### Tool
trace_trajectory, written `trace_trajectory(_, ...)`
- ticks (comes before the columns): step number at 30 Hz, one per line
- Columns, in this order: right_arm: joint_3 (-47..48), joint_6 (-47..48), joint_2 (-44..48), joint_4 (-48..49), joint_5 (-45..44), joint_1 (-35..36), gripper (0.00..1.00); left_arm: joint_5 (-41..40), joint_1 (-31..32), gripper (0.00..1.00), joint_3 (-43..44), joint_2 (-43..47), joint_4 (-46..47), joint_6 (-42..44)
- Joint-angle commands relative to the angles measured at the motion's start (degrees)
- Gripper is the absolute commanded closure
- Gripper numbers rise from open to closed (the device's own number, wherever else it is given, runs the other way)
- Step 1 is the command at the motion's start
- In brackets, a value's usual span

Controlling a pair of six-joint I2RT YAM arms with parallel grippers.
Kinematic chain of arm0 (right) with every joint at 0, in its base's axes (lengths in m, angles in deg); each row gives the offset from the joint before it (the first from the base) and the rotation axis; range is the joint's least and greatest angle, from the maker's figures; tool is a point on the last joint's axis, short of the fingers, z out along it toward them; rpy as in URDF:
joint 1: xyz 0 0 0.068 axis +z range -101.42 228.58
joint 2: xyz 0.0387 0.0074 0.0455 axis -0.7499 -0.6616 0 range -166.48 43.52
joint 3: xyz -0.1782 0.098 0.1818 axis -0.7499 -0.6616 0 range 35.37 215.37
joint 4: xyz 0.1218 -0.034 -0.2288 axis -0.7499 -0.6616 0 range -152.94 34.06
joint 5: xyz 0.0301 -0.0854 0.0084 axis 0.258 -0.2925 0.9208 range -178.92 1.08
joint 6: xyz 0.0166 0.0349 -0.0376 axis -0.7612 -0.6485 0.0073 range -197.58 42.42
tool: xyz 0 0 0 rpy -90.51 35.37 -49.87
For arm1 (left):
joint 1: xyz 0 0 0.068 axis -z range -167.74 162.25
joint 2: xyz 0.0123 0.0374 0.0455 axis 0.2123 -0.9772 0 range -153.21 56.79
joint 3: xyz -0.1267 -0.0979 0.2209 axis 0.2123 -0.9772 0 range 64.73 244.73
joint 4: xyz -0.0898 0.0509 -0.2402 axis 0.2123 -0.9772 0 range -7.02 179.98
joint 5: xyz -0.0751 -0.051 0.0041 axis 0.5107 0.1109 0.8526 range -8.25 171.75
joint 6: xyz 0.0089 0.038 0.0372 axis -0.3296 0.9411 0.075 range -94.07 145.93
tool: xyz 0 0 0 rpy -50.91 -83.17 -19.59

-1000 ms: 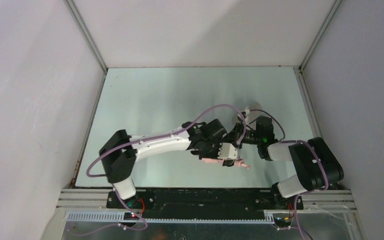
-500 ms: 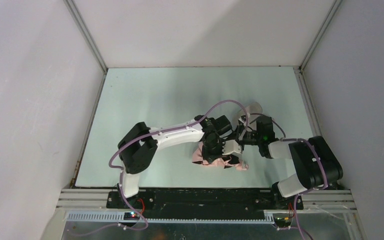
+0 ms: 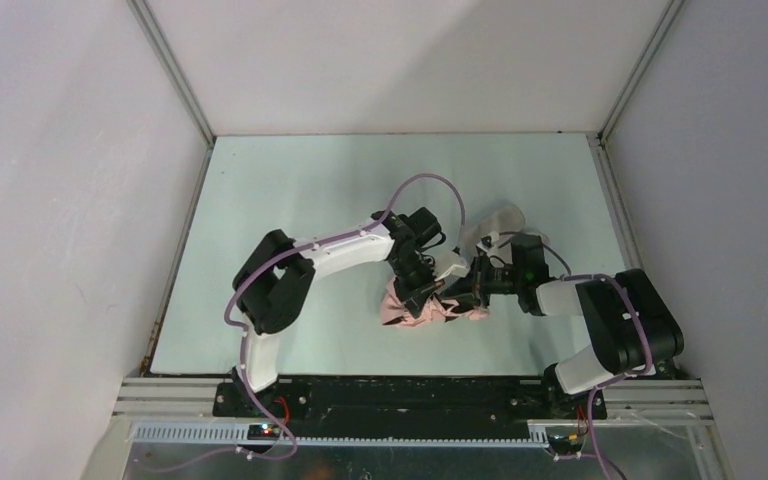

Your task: Put away the umbrella

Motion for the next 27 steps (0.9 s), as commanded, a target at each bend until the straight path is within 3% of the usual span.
trace_trajectory(1,0.6,-1.1,0.1,2.1,4.6,0.2,1.0,-1.1,-1.3,1.0,2.0,-2.9,-1.3,-2.3)
trace_trajectory(5,2.6,-1.5,1.6,0.4,3.2,3.0,1.0,2.9,-1.8,1.0,5.5,-6.7,-3.6,-3.5)
trace_trajectory(12,2.5,-2.5,5.4,-2.5,2.2,4.0,1.0,8.8,-6.4,1.0,5.8,-8.3,0.3,-10.5)
trace_trajectory(18,2.5,2.8,10.0,-10.7,-1.2,5.3,1.0,14.2,-8.4,1.0,4.0,-7.7,4.0,-14.0)
trace_trajectory(24,3.1,3.2,7.1,-6.9,-2.3,5.8,1.0,21.0,-10.4,1.0,2.5,-8.5,8.1,-15.2)
trace_trajectory(27,6.3,7.8,8.0,-12.9,-3.7,7.0,1.0,23.0,-12.9,1.0,2.1,-9.6,9.4,-16.1)
